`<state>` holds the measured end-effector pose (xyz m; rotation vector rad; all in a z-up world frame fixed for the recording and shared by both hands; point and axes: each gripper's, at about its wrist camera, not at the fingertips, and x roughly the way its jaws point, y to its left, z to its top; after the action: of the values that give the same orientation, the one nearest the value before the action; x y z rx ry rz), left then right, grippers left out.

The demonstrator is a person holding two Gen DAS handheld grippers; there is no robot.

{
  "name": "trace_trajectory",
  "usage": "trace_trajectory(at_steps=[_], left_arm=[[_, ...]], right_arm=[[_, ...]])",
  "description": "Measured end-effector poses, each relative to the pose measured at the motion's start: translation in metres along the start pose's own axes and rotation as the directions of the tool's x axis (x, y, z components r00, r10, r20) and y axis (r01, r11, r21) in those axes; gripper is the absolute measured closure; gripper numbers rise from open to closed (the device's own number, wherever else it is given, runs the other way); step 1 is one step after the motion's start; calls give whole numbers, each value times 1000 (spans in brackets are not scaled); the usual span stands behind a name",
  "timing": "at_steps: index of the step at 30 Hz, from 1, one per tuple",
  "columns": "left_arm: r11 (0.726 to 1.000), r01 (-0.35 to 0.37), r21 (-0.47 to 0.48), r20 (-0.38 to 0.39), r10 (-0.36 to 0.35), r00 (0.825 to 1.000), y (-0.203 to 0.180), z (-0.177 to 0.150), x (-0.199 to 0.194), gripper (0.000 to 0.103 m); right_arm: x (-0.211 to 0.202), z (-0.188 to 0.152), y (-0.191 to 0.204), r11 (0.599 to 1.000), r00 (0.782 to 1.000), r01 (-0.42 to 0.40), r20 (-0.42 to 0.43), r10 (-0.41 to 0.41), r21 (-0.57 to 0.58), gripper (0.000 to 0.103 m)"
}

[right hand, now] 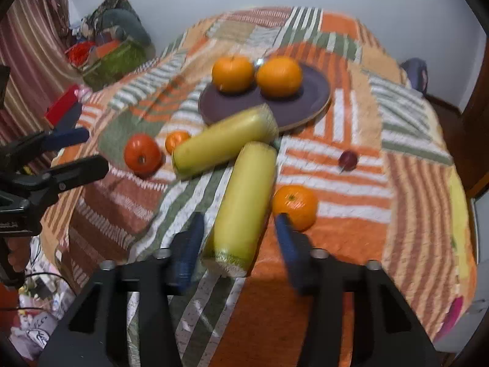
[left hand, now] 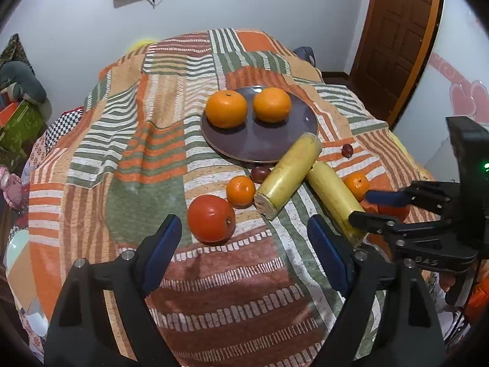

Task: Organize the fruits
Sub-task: 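Close the left tool on one yellow cob while the right tool grasps the other cob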

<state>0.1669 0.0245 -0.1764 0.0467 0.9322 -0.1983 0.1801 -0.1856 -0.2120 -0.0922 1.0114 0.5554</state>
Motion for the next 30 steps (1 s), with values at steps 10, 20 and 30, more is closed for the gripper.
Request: trace_trajectory(at_steps=[10, 20, 30], left_arm=[[997, 70, 38, -59, -68, 996, -17, 20, 38, 34], [995, 53, 84, -111, -44, 993, -32, 39, 82, 42], [992, 83, 90, -165, -67, 984, -39, 45, 111, 47]], right_arm=[[13, 3, -4, 999, 999, -41, -21, 41, 8, 64], [22, 5, -9, 995, 996, -92, -19, 92, 31, 61], [21, 5, -11, 993, 993, -114, -12, 114, 34, 61]])
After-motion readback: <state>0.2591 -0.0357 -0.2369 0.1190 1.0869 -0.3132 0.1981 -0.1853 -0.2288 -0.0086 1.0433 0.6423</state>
